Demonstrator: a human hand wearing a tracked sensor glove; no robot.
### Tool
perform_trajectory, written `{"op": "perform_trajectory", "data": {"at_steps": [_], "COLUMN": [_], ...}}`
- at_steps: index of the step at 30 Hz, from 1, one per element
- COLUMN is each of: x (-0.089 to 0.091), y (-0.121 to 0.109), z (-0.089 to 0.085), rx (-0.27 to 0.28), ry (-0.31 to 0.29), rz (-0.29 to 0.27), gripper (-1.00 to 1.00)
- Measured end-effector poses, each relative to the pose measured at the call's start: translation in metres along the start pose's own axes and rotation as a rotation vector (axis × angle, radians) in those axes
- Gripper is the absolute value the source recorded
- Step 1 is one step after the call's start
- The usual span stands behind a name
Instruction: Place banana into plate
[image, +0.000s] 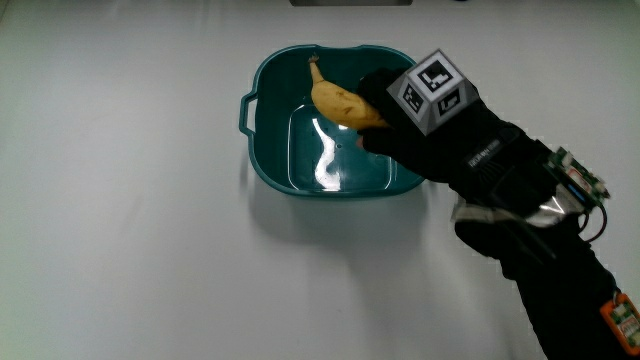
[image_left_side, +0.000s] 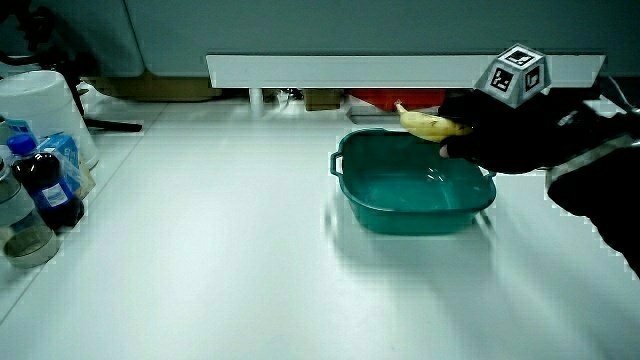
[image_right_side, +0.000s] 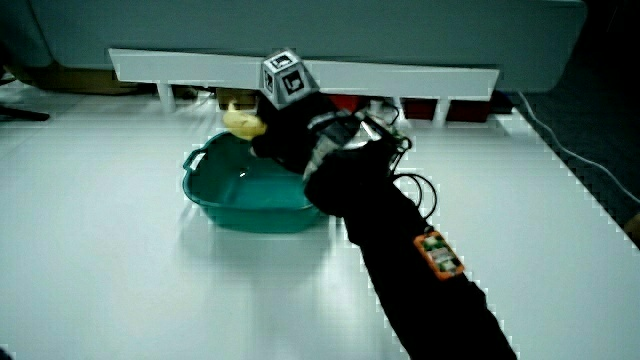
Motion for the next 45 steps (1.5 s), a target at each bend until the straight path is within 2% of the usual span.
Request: {"op": "perform_trajectory", "data": {"at_steps": [4, 7, 9, 10, 12, 13, 17, 21, 22, 23, 25, 27, 31, 33, 35, 37, 39, 40, 42, 43, 44, 45], "x": [0.006, 0.009, 0.013, 0.013, 0.013, 0.011, 0.011, 0.004, 0.003, 0.000, 0.003, 0.003, 0.001, -0.001, -0.002, -0.006, -0.008, -0.009, -0.011, -0.013, -0.014, -0.014], "y": [0.017, 0.027, 0.036, 0.038, 0.046, 0.048, 0.060, 0.068, 0.070, 0.070, 0.073, 0.071, 0.074, 0.073, 0.074, 0.073, 0.074, 0.075, 0.077, 0.078, 0.080, 0.080], "z": [-0.020, -0.030, -0.042, -0.044, -0.056, -0.056, -0.079, -0.099, -0.105, -0.108, -0.123, -0.126, -0.137, -0.138, -0.144, -0.146, -0.154, -0.153, -0.155, -0.154, -0.155, -0.154], "rx": [-0.064, -0.083, -0.123, -0.117, -0.151, -0.145, -0.211, -0.266, -0.288, -0.296, -0.349, -0.344, -0.373, -0.366, -0.392, -0.392, -0.419, -0.406, -0.423, -0.416, -0.439, -0.437], "ry": [0.025, 0.025, 0.029, 0.021, -0.013, -0.026, 0.018, 0.023, 0.020, -0.012, -0.020, -0.001, 0.006, 0.000, 0.016, 0.029, -0.005, -0.011, 0.004, -0.006, 0.007, -0.003], "rz": [-0.026, -0.037, -0.058, -0.062, -0.070, -0.070, -0.068, -0.056, -0.044, -0.044, -0.058, -0.050, -0.046, -0.047, -0.035, -0.015, -0.022, -0.029, -0.025, -0.025, -0.011, -0.019], "gripper": [0.00, 0.00, 0.00, 0.00, 0.00, 0.00, 0.00, 0.00, 0.00, 0.00, 0.00, 0.00, 0.00, 0.00, 0.00, 0.00, 0.00, 0.00, 0.00, 0.00, 0.00, 0.00]}}
